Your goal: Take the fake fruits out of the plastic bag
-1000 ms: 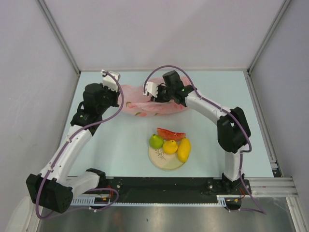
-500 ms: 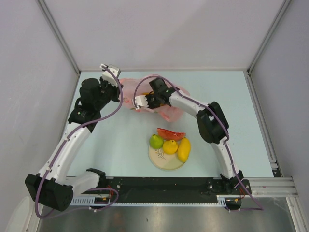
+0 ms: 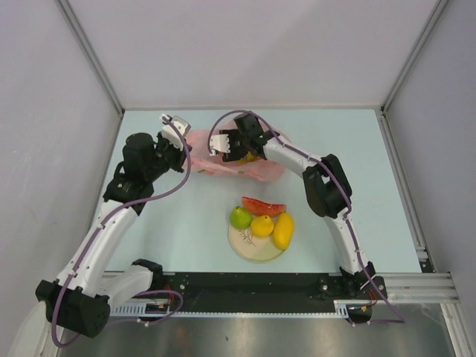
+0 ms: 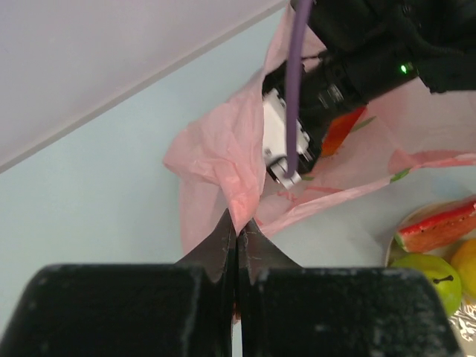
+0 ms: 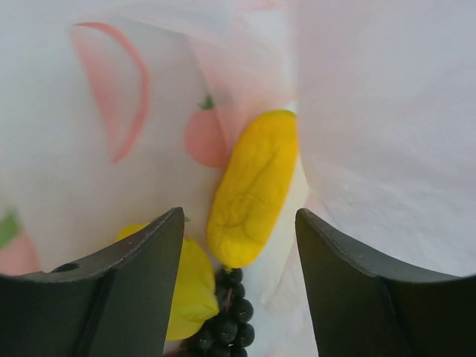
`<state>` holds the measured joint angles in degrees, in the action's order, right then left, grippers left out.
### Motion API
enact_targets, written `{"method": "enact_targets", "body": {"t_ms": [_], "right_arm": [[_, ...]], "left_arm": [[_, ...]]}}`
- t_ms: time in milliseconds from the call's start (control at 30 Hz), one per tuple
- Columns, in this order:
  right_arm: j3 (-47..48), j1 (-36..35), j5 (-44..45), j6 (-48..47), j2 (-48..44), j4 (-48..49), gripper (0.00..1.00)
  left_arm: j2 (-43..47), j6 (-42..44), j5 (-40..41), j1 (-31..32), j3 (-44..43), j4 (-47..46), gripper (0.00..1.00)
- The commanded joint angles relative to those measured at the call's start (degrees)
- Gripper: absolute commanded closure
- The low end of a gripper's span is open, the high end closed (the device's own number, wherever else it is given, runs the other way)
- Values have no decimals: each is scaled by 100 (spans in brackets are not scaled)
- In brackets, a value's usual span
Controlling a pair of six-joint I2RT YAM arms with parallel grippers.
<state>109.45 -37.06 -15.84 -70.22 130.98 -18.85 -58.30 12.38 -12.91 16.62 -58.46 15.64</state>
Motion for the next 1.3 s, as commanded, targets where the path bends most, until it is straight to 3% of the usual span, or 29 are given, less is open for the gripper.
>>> {"method": "enact_targets", "body": {"t_ms": [0, 167, 300, 433, 533, 633, 667, 867, 1033, 1267], "right_arm": [[699, 85, 11, 719, 331, 164, 34], [815, 67, -34, 983, 525, 329, 32], [832, 67, 98, 957, 735, 769, 22], [1892, 137, 203, 1071, 1480, 339, 21], [2422, 181, 370, 1203, 1834, 189, 25], [2441, 190, 388, 1046, 1914, 382, 34], [2336, 182, 362, 1001, 1827, 400, 42], [1581, 138, 151, 931, 1195, 434, 70], [273, 111, -208, 1238, -69, 909, 74], [-512, 138, -1334, 1896, -1390, 410, 75]], "left_arm": [[196, 177, -256, 25, 203, 132, 100], [223, 194, -379, 25, 203, 211, 100], [205, 212, -405, 34, 247, 255, 100], [161, 151, -441, 34, 238, 238, 100], [144, 124, -476, 34, 229, 247, 100], [135, 72, -371, 25, 308, 229, 100], [144, 45, -327, 34, 335, 186, 100], [74, -122, -177, 25, 475, -52, 100], [-163, -516, 199, 25, 467, -481, 100], [-700, -772, 200, 34, 72, -746, 100]]}}
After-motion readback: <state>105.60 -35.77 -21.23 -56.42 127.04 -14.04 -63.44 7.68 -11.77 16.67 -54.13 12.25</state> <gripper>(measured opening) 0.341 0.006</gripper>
